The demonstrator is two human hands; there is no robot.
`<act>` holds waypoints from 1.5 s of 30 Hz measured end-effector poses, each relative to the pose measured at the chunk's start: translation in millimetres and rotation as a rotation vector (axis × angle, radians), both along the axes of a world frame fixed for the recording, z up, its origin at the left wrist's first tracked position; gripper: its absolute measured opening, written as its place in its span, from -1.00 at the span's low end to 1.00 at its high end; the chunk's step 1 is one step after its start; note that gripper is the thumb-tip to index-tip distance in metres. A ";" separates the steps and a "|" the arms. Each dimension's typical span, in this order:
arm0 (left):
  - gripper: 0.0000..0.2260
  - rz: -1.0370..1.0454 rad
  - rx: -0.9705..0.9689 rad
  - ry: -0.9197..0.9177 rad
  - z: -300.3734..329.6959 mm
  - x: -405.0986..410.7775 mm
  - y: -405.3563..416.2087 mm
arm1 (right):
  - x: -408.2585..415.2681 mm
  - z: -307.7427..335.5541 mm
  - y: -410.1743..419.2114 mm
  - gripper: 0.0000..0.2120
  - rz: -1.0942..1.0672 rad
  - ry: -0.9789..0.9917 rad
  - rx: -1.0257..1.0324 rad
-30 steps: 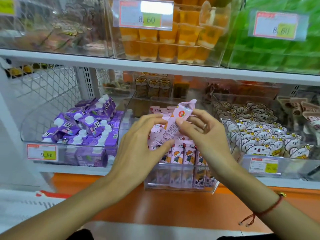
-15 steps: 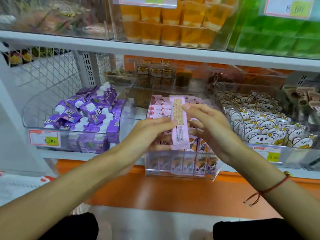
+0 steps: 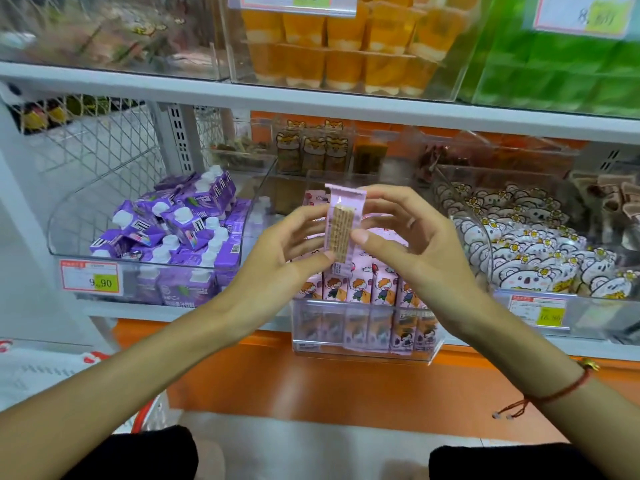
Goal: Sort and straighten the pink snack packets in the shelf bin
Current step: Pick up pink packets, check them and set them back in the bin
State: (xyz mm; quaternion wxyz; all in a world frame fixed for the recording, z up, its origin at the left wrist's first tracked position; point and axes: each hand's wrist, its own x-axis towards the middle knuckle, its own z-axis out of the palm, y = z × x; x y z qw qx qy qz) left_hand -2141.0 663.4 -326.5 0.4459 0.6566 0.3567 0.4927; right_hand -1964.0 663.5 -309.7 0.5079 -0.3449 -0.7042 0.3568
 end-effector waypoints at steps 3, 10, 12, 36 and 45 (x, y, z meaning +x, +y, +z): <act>-0.63 -0.013 0.002 0.016 -3.1 -0.4 1.0 | 0.9 -1.6 -0.9 -0.68 0.002 -0.004 0.025; -0.58 0.148 -0.039 -0.144 0.4 2.7 2.4 | 2.7 -9.0 1.8 -0.37 0.018 -0.119 0.001; -0.59 0.230 -0.063 -0.218 0.2 4.2 3.0 | -4.1 -14.9 -0.2 -0.41 0.005 -0.149 0.008; -0.81 0.364 0.111 -0.172 7.4 -14.5 16.0 | -3.0 -8.7 53.9 -0.65 -0.103 -0.063 -0.272; -0.72 0.524 0.275 -0.116 16.0 -38.3 73.4 | -32.2 -17.7 172.7 -0.69 -0.265 -0.969 0.072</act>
